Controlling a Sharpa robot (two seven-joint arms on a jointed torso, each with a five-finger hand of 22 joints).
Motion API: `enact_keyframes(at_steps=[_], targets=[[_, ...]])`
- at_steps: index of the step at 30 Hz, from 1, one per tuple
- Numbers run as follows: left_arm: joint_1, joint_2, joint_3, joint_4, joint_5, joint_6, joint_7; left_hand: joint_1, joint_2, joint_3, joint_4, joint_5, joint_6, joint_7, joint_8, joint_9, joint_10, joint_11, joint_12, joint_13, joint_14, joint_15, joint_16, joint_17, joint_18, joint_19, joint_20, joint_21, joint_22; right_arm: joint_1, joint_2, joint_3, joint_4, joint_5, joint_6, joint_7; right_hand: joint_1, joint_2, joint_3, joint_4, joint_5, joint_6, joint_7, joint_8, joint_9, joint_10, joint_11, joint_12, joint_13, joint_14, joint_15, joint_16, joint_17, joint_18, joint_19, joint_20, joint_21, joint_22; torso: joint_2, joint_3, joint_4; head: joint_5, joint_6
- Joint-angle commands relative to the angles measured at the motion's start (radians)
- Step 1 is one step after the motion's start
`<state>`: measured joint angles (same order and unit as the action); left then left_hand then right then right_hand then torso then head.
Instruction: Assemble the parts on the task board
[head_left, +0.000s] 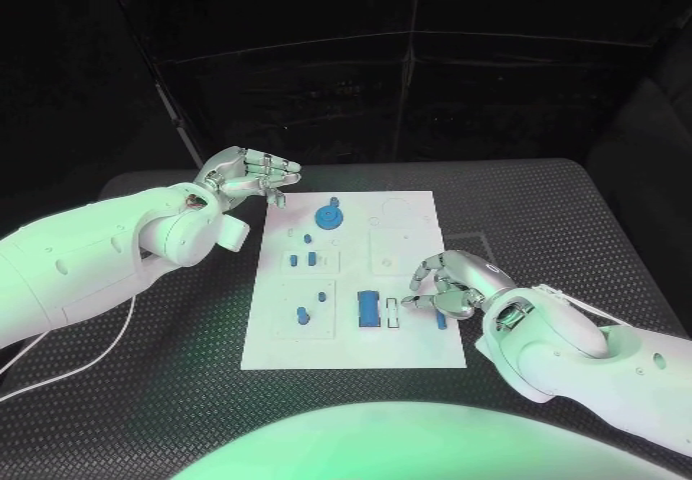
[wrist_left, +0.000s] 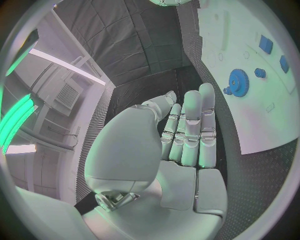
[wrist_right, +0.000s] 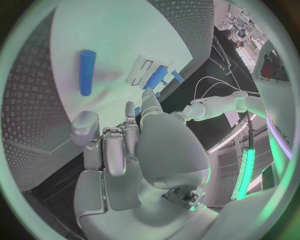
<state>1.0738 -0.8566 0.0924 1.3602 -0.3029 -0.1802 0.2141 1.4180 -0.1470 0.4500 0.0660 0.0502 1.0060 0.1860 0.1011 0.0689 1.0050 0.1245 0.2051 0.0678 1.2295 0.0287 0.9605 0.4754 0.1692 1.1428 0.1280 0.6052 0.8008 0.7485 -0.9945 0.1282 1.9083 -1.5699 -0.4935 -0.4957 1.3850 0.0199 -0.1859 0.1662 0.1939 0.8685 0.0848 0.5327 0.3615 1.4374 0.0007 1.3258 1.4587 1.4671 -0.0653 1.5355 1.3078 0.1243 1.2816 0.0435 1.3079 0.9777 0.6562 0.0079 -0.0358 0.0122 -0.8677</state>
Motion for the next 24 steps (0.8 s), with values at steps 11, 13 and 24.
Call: enact_keyframes(at_steps=[11, 13, 24], targets=[[0.001, -0.005, 0.001, 0.014, 0.004, -0.020, 0.037, 0.003, 0.006, 0.002, -0.005, 0.001, 0.003, -0.001, 0.010, 0.000, 0.000, -0.003, 0.015, 0.001, -0.007, 0.002, 0.006, -0.003, 0.014, 0.001, 0.001, -0.005, -0.001, 0.000, -0.085, 0.000, 0.022, 0.005, 0.007, -0.036, -0.013, 0.005, -0.051, 0.046, 0.022, 0.068, 0.008, -0.109, -0.059, -0.002, 0.013, -0.011, -0.144, 0.083, 0.014, -0.007, 0.158, -0.014, -0.004, 0.018, -0.007, -0.002, 0.001, -0.0033, -0.0078, -0.027, 0.001], [0.001, -0.006, 0.001, 0.016, 0.004, -0.021, 0.039, 0.003, 0.007, 0.001, -0.004, 0.001, 0.005, -0.001, 0.011, 0.000, 0.001, -0.003, 0.017, 0.002, -0.007, 0.001, 0.006, -0.003, 0.014, 0.001, 0.001, -0.005, -0.001, 0.000, -0.084, 0.000, 0.014, -0.022, 0.024, -0.051, -0.018, 0.003, -0.060, 0.055, 0.014, 0.086, 0.004, -0.111, -0.060, -0.004, 0.010, -0.017, -0.150, 0.082, 0.011, -0.009, 0.153, -0.013, -0.007, 0.015, -0.009, -0.006, 0.001, -0.0037, -0.0094, -0.029, 0.001], [0.000, -0.012, 0.001, 0.028, 0.004, -0.026, 0.042, -0.001, 0.008, 0.000, -0.002, 0.001, 0.006, -0.001, 0.012, 0.000, 0.002, -0.003, 0.020, 0.002, -0.007, 0.001, 0.007, -0.004, 0.014, 0.001, 0.001, -0.006, -0.001, -0.017, -0.065, 0.000, -0.010, -0.096, 0.089, -0.083, -0.031, -0.012, -0.084, 0.084, -0.001, 0.123, -0.009, -0.103, -0.049, -0.003, -0.001, -0.023, -0.154, 0.082, 0.003, -0.011, 0.151, -0.013, -0.008, 0.008, -0.013, -0.010, 0.000, -0.0032, -0.0062, -0.032, 0.000]])
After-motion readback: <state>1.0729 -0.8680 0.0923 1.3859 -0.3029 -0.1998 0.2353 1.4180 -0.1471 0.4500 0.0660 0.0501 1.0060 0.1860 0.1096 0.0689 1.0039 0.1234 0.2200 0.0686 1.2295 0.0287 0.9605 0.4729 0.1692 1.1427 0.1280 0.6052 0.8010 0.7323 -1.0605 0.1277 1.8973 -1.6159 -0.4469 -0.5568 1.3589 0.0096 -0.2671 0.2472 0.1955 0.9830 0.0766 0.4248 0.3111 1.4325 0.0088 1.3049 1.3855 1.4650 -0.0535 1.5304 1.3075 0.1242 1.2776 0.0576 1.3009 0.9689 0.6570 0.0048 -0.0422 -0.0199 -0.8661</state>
